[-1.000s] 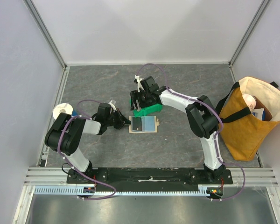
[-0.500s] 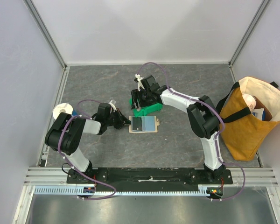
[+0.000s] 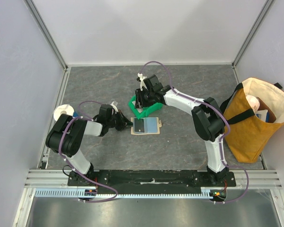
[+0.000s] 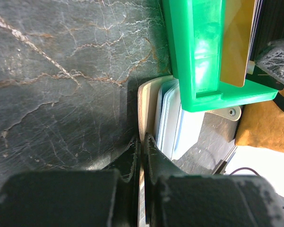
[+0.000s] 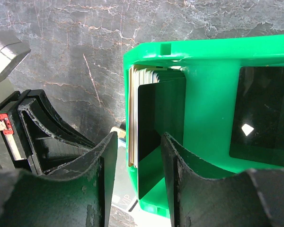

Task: Put the credit cards into the card holder
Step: Pick up the credit card from the storage box.

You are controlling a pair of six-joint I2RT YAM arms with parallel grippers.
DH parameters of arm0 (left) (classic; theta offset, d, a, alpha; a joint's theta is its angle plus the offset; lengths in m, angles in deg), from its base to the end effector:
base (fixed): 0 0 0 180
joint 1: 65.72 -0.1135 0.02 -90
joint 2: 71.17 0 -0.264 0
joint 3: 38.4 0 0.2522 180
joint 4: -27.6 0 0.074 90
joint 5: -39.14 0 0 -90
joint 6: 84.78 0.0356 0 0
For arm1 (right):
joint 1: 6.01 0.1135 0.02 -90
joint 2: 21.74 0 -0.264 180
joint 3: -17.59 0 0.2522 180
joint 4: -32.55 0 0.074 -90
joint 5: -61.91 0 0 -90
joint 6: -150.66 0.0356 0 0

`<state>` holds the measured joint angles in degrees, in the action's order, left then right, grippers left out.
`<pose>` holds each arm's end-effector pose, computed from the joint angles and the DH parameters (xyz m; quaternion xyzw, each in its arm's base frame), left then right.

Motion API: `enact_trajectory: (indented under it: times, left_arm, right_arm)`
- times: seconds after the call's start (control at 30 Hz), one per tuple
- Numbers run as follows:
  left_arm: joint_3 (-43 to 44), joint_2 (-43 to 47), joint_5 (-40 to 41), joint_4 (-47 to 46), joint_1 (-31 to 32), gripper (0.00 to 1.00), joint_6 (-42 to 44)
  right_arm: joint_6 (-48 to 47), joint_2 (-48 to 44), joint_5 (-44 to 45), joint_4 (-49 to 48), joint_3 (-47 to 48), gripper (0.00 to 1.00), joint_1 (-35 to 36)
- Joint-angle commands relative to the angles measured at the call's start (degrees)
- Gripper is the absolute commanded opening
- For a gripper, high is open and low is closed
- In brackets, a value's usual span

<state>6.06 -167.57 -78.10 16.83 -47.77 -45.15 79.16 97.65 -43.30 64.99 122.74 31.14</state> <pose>0.2656 -0.1032 0.1077 -0.1536 0.8770 -0.4030 0.2120 0.3677 0.2903 0.2027 -0.1975 0.9011 0.2795 0.2661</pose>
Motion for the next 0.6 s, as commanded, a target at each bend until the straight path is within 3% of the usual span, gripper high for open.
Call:
enact_trajectory:
  times: [0.0,0.1,0.4,0.57]
  left_arm:
    - [-0.1,-2.3,4.0,4.2,-0.2,0.02,3.6]
    - [0.1,-2.6,3.9,4.1,-0.2,0.02,3.6]
    - [0.1,-2.7,3.8,4.1,-0.2,0.02,3.6]
    - [0.1,-2.7,3.8,4.1,-0.2,0.02,3.6]
  right_arm:
    - [0.4,-2.3,-1.1,-0.1,1.7,0.48,0.1]
    - [0.5,-2.4,-1.3,-0.3,1.7,0.37,-0.1]
    - [0.4,-2.3,-2.7,-0.3,2.1,0.25,-0.9]
    - [0.0,-2.2,-1.2,-0.2,2.8,0.12,-1.3]
